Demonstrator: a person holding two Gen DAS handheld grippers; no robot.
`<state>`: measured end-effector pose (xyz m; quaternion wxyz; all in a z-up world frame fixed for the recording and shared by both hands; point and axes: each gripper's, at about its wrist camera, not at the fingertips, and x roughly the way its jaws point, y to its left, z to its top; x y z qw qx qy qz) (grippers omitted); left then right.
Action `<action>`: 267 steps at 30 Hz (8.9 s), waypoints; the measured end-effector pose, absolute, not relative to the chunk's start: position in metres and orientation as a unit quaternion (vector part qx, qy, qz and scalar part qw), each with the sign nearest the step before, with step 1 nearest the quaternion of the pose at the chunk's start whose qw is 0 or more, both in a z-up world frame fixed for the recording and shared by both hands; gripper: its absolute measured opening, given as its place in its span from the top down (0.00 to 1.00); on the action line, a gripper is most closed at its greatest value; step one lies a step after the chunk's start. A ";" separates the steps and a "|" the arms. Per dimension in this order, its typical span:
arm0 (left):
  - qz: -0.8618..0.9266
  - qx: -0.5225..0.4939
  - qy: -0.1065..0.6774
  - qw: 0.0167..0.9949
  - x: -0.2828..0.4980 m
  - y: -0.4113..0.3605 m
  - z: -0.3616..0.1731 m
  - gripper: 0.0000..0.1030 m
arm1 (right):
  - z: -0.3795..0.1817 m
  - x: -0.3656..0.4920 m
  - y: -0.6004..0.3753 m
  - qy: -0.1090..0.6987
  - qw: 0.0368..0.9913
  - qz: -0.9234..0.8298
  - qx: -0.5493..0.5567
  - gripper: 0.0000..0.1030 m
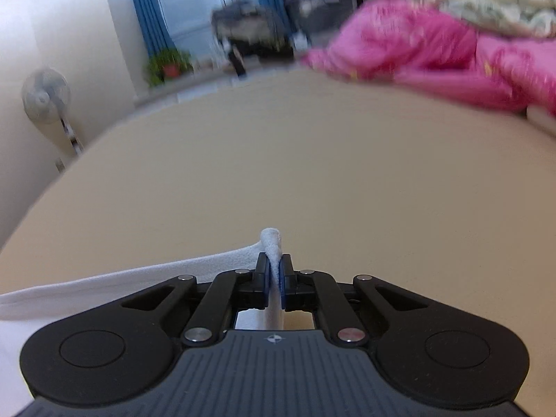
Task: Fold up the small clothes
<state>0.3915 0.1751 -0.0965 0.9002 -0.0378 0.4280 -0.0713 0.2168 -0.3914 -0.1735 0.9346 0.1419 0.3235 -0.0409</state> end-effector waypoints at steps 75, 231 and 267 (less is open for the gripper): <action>-0.194 -0.078 0.567 0.796 0.233 0.251 -0.080 0.37 | -0.163 0.058 -0.434 0.494 0.855 0.059 0.147 0.68; -0.217 0.018 0.491 0.844 0.319 0.105 -0.052 0.49 | -0.143 0.168 -0.299 0.386 0.889 0.190 0.158 0.71; -0.018 0.002 0.397 0.917 0.084 0.087 0.001 0.00 | -0.105 -0.058 -0.237 0.315 0.946 0.063 0.040 0.05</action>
